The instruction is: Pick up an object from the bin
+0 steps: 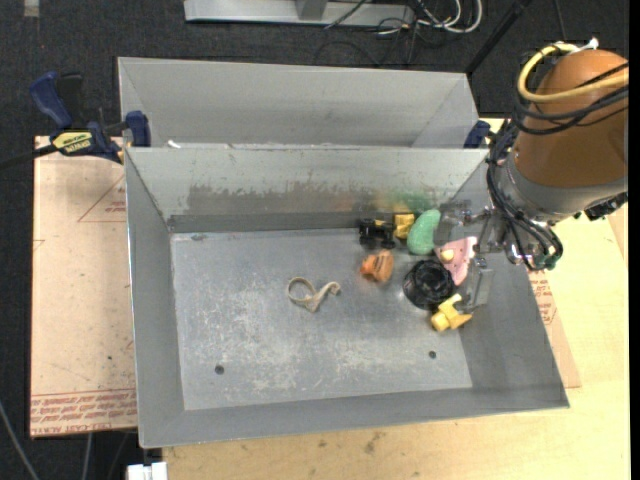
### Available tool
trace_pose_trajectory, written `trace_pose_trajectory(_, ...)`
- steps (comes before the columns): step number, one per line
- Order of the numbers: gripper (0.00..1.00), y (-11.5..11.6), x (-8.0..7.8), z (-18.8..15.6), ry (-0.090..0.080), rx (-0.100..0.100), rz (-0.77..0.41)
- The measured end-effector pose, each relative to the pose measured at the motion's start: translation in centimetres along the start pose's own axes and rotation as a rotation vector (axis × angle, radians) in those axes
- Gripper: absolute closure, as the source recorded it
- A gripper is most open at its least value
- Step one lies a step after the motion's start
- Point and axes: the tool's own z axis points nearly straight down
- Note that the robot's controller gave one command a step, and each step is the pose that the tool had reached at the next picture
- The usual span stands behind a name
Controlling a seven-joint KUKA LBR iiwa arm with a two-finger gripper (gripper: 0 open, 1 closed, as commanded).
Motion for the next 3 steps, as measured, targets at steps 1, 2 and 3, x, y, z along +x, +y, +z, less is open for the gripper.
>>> trace_pose_trajectory(1, 0.00, 0.0, -0.1, -0.5, -0.009, 0.001, -0.003)
trace_pose_trajectory(2, 0.00, -2.4, -0.9, 5.5, -0.013, 0.002, -0.077)
trace_pose_trajectory(3, 0.00, -4.9, -1.3, 13.7, -0.012, 0.002, -0.108)
